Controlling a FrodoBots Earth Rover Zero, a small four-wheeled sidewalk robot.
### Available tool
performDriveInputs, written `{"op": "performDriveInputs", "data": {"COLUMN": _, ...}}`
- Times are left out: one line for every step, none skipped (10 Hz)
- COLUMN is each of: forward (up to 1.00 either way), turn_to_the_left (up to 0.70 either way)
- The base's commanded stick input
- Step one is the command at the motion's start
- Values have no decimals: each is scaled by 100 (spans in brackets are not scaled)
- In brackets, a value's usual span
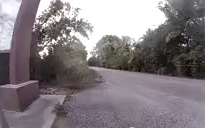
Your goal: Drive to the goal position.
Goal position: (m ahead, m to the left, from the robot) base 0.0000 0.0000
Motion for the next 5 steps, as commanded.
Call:
{"op": "performDriveInputs", "data": {"forward": 5, "turn_to_the_left": 0}}
{"op": "performDriveInputs", "data": {"forward": 5, "turn_to_the_left": 0}}
{"op": "performDriveInputs", "data": {"forward": 5, "turn_to_the_left": 0}}
{"op": "performDriveInputs", "data": {"forward": 5, "turn_to_the_left": 0}}
{"op": "performDriveInputs", "data": {"forward": 5, "turn_to_the_left": 0}}
